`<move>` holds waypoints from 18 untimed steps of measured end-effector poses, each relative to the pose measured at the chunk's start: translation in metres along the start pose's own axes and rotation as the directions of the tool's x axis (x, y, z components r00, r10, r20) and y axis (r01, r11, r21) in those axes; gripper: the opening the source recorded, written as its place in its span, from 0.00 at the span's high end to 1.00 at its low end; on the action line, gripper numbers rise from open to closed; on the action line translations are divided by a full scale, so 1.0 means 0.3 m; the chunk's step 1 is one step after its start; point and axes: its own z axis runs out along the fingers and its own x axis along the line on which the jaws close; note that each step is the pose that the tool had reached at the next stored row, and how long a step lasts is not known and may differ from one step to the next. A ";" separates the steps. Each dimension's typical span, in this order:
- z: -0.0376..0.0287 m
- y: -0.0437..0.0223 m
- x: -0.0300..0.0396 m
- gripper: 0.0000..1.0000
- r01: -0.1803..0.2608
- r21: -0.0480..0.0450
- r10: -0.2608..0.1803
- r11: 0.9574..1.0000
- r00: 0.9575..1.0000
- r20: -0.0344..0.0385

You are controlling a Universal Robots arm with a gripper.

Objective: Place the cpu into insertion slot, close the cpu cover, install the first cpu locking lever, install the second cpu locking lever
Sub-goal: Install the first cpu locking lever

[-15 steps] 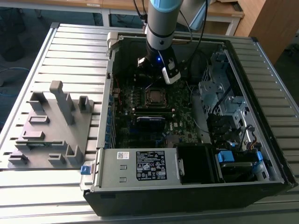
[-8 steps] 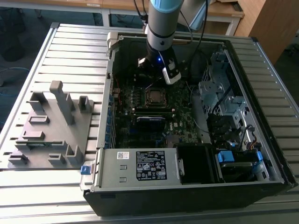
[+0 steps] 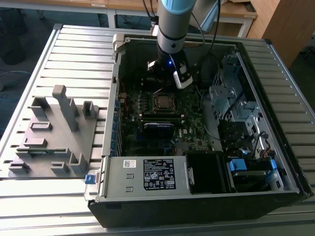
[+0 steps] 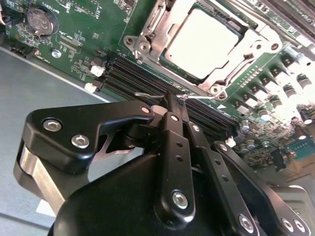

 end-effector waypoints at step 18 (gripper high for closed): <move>0.025 0.007 -0.006 0.90 0.005 0.001 -0.005 1.000 1.000 0.019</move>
